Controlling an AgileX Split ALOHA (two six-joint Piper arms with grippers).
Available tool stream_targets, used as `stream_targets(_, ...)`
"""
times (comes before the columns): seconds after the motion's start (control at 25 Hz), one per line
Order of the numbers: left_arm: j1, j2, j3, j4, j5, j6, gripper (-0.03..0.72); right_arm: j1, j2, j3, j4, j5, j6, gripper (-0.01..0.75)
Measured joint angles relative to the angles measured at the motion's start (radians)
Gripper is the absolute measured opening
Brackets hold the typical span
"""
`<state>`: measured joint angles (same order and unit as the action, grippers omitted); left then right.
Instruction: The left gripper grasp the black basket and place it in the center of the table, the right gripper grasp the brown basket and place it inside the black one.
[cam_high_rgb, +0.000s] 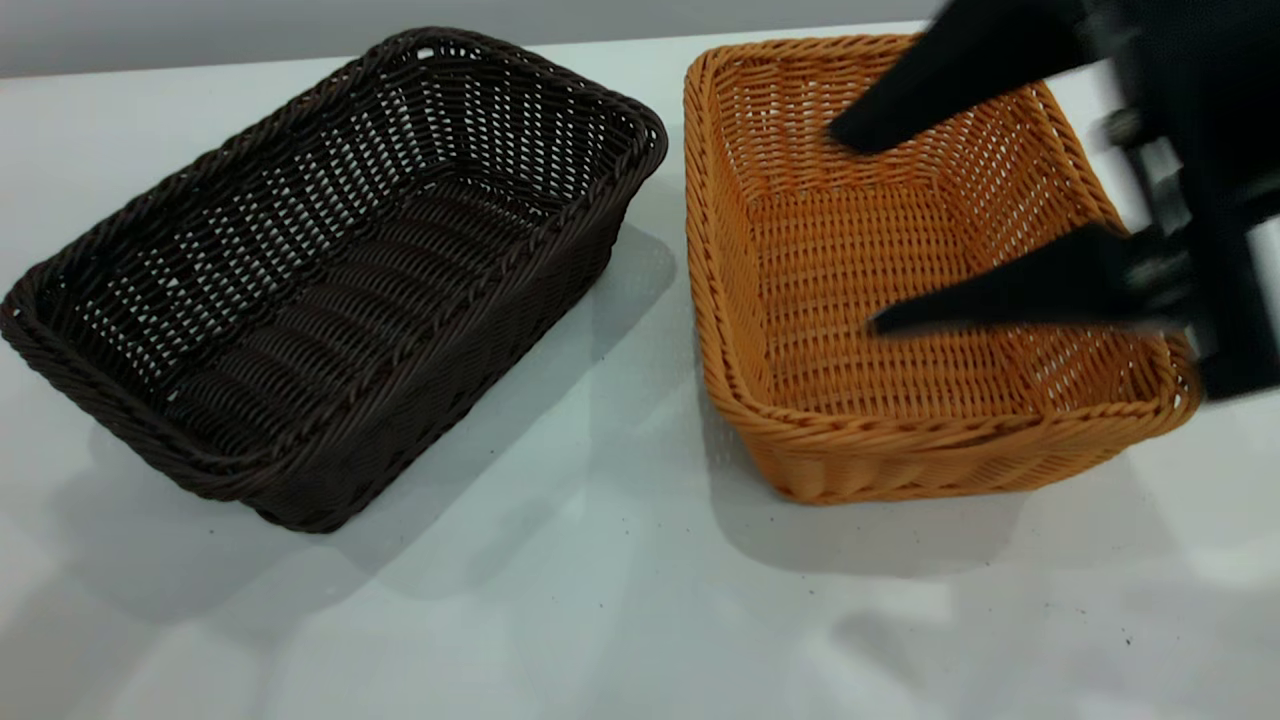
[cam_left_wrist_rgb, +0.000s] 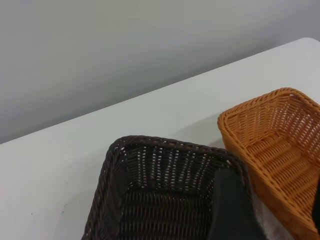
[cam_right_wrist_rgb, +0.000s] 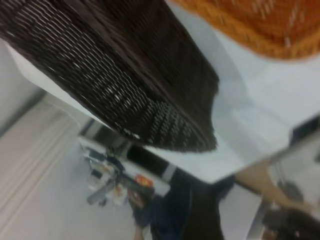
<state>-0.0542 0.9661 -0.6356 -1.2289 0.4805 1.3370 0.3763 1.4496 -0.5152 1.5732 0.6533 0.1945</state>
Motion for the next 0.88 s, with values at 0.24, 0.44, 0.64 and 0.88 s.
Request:
stream_targets(0.24, 0.0, 0.008, 0.0, 0.0, -0.001, 0.0, 0.344, 0.102, 0.084, 0.0, 0.133, -0.035, 0.007, 0.51)
stream_targets(0.44, 0.0, 0.008, 0.001, 0.0, -0.001, 0.0, 0.344, 0.103, 0.141, 0.0, 0.175, -0.03, -0.05, 0.51)
stream_targets(0.64, 0.0, 0.008, 0.001, 0.001, -0.001, 0.0, 0.344, 0.103, 0.143, 0.0, 0.173, -0.03, -0.059, 0.51)
stream_targets(0.88, 0.0, 0.008, 0.001, 0.001, -0.001, -0.001, 0.344, 0.103, 0.143, 0.0, 0.173, -0.107, -0.059, 0.51)
